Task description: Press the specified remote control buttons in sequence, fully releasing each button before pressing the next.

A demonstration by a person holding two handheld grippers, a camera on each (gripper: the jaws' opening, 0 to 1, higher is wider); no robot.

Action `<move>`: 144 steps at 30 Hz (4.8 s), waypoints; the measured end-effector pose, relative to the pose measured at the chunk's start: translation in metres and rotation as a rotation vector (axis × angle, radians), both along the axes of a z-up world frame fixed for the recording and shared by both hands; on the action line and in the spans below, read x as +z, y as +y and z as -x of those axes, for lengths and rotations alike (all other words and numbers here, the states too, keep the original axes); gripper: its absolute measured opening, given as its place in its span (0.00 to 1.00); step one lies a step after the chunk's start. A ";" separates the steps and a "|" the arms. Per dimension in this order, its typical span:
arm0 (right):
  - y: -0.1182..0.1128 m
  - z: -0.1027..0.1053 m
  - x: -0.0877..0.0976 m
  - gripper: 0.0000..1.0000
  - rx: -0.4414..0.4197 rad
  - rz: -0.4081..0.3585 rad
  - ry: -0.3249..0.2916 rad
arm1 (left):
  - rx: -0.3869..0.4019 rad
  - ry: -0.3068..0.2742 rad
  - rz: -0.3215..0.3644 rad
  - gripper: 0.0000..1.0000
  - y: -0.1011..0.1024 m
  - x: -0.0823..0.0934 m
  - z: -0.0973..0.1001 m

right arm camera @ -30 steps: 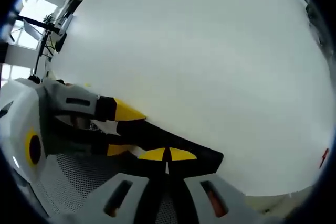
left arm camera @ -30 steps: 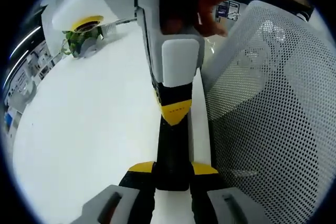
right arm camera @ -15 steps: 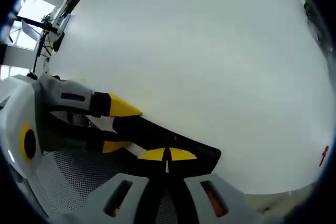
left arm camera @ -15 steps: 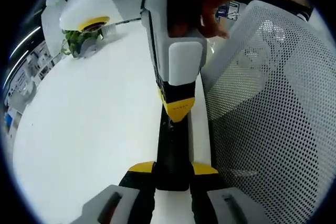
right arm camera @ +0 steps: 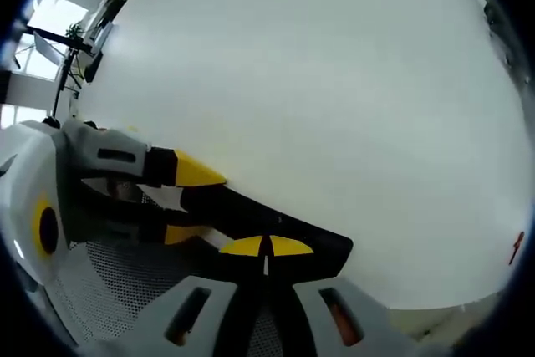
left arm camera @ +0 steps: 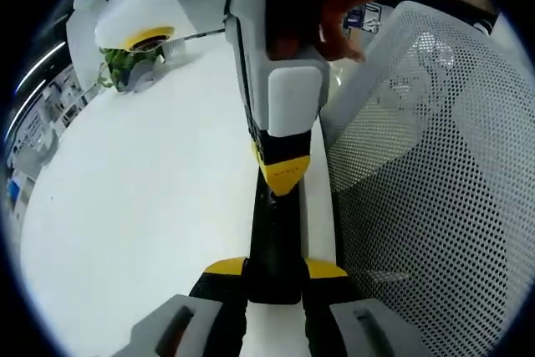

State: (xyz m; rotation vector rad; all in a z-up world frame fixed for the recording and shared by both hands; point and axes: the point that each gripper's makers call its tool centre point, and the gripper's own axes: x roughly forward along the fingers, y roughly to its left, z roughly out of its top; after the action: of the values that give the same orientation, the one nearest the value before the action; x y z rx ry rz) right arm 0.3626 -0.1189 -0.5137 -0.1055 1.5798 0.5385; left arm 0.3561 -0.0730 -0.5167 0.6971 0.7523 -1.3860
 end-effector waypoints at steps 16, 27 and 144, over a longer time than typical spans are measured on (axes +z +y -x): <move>-0.001 0.002 0.001 0.00 -0.029 -0.021 0.000 | 0.007 0.001 0.005 0.25 0.000 0.001 0.000; -0.001 0.001 0.001 0.00 -0.006 0.000 -0.013 | 0.010 0.002 0.008 0.25 0.000 0.000 0.000; 0.013 0.013 0.006 0.00 0.181 -0.103 -0.274 | 0.015 0.000 0.023 0.25 -0.002 0.001 0.000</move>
State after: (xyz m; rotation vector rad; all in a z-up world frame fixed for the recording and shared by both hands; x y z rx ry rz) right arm 0.3495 -0.1056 -0.5081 -0.2361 1.2799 0.7151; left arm 0.3557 -0.0748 -0.5158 0.6724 0.7390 -1.3792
